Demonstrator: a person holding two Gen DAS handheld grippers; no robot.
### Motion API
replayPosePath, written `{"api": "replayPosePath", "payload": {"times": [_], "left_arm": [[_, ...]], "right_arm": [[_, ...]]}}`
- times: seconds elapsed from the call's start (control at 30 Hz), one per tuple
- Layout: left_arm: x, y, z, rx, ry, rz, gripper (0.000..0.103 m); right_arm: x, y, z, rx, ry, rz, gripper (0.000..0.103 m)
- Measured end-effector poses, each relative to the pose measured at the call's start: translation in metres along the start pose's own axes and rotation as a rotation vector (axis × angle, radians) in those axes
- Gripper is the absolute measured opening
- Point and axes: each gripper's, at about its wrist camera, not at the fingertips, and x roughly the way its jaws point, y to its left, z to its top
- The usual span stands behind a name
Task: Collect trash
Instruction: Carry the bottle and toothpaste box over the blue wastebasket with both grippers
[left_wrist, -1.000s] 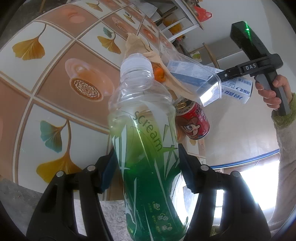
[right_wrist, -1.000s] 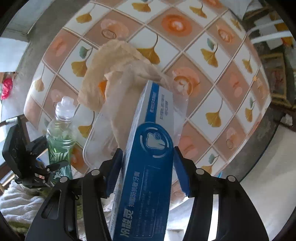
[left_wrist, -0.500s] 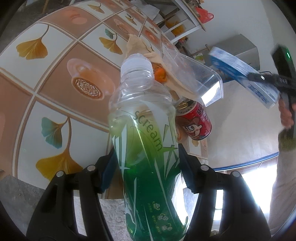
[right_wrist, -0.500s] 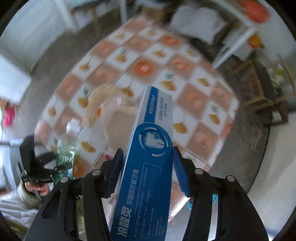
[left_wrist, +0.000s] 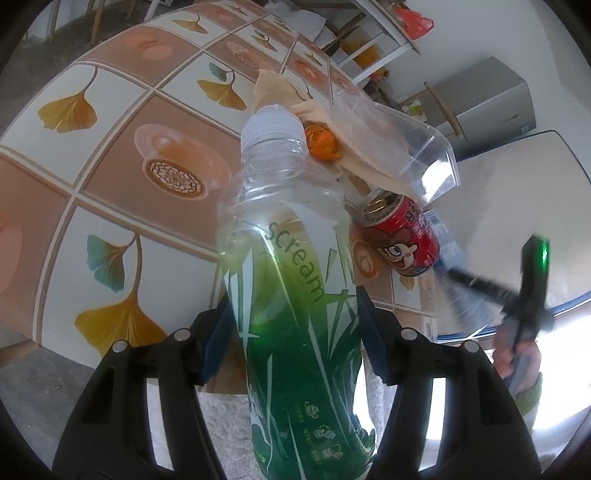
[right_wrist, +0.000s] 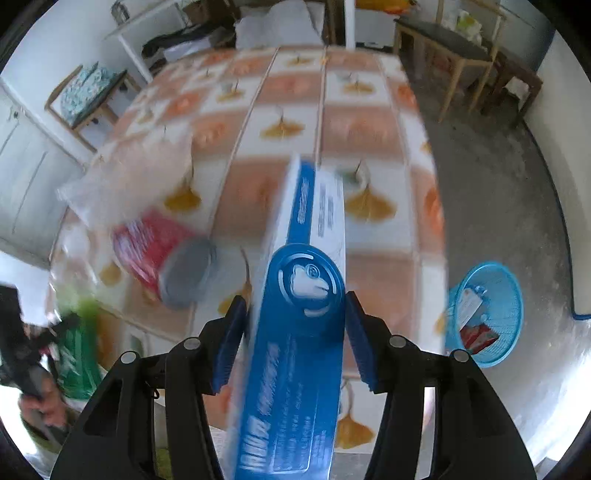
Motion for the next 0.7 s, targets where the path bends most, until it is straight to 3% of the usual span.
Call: {"api": "replayPosePath", "payload": {"times": [0.13, 0.3, 0.47, 0.7], "left_arm": [[0.000, -0.006, -0.003, 0.013, -0.012, 0.033, 0.059], [0.000, -0.010, -0.006, 0.032, -0.025, 0.069, 0.059], [-0.001, -0.009, -0.008, 0.030, -0.034, 0.073, 0.059], [-0.004, -0.010, -0.014, 0.032, -0.047, 0.079, 0.058]], "right_arm": [[0.022, 0.011, -0.017, -0.028, 0.018, -0.021, 0.053], [0.031, 0.005, -0.020, 0.000, 0.050, 0.030, 0.057], [0.035, -0.001, -0.017, 0.031, 0.039, 0.070, 0.058], [0.035, 0.002, -0.017, 0.020, 0.018, 0.062, 0.058]]}}
